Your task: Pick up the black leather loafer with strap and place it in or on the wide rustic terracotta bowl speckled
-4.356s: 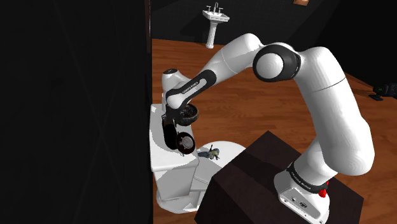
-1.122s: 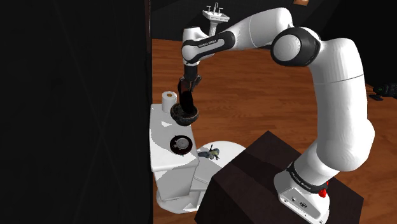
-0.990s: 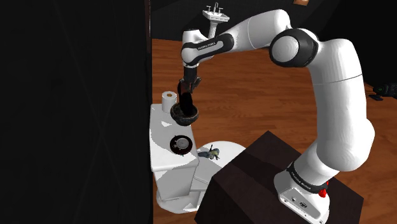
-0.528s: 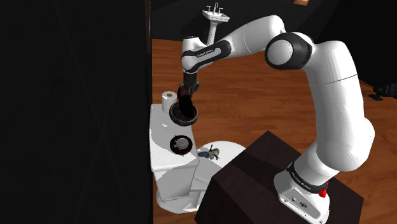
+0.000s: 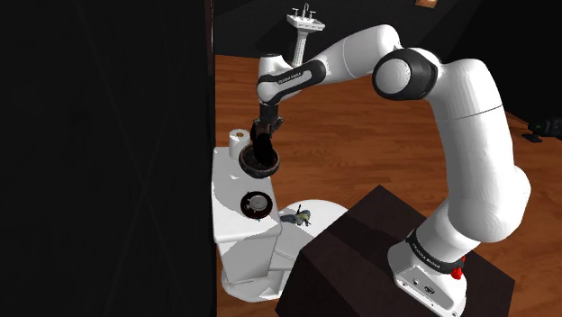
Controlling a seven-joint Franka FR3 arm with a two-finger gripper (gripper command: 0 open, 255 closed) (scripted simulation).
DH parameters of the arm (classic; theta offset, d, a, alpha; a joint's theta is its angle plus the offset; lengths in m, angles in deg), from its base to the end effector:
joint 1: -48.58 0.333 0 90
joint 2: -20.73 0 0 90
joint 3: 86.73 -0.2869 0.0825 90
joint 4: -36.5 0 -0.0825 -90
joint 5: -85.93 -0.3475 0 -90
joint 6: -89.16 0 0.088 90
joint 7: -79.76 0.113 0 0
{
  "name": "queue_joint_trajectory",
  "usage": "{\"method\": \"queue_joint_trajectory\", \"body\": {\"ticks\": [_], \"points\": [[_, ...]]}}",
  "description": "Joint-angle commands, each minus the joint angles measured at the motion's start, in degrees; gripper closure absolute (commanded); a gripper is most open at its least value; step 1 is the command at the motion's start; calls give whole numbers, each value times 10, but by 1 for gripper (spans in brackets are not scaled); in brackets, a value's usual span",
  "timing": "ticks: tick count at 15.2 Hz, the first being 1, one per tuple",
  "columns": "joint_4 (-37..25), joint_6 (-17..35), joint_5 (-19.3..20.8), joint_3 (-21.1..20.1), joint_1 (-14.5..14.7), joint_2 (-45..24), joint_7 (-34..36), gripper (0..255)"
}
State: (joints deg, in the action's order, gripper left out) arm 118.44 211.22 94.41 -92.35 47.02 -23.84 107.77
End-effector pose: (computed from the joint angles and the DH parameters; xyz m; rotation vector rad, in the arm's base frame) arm 0.6674 0.0290 0.2214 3.0200 -0.5500 -0.0853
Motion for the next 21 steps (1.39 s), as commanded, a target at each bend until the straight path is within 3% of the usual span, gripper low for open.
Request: {"method": "queue_joint_trajectory", "body": {"ticks": [1,3,4,9,13,21], "points": [[4,-5,-1,-2,3,-8,1,255],[4,-6,-1,-2,4,-8,1,255],[-6,-8,-1,-2,6,-15,3,0],[4,-5,-1,-2,4,-8,1,0],[-19,-60,-6,-6,5,24,-2,0],[-19,-60,-6,-6,5,24,-2,0]]}}
